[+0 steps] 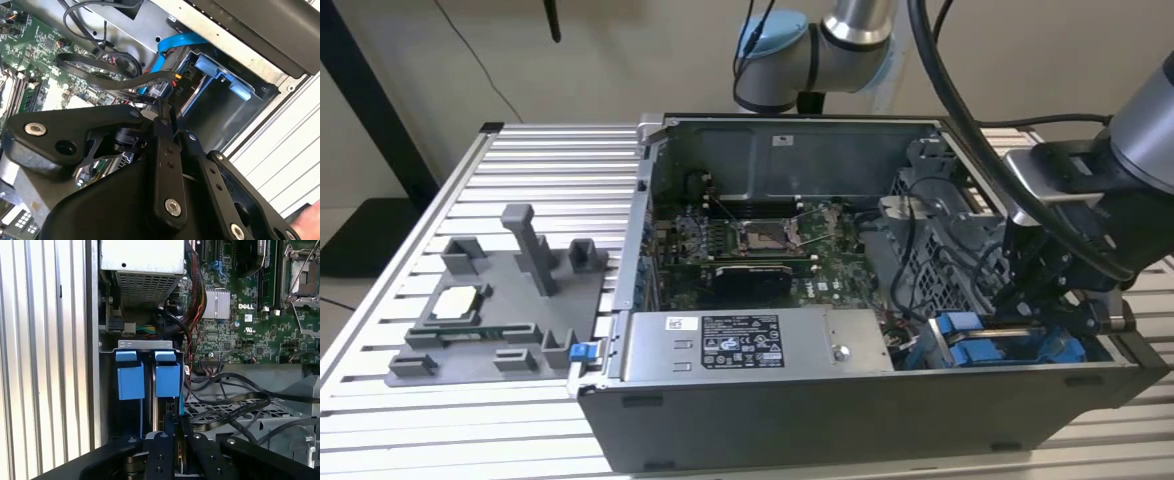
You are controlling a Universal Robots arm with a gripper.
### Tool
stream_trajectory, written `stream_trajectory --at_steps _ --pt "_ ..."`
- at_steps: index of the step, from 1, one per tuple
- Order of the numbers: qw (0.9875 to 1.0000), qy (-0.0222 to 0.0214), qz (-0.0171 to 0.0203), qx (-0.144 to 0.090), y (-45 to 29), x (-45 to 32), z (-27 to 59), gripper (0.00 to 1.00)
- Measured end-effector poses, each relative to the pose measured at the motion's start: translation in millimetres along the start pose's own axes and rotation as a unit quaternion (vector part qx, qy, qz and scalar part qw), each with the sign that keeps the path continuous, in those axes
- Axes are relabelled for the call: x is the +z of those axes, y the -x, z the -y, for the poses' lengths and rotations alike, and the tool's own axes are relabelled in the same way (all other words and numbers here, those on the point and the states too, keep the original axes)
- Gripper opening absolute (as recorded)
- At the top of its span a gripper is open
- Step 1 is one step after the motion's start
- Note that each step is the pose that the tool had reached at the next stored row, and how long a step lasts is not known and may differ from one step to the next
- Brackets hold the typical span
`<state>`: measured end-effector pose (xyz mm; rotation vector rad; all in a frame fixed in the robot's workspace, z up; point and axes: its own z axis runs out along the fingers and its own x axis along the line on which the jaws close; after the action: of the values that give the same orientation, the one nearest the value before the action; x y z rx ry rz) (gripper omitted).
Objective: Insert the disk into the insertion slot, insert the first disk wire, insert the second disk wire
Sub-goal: 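Insert the second disk wire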
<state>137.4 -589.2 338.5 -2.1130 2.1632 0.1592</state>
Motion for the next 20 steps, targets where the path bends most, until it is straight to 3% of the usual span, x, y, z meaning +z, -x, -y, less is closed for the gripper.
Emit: stream_trajectory --at_steps 5,6,20 --pt "1.0000 0.0000 -0.0001 0.000 -0.5 3.7 0.2 0.00" --pt "1.0000 -0.0001 0.0002 0.000 -0.5 3.8 0.2 1.00" --pt "1.0000 0.0000 0.0003 0.000 5.0 -31.0 0.3 1.00"
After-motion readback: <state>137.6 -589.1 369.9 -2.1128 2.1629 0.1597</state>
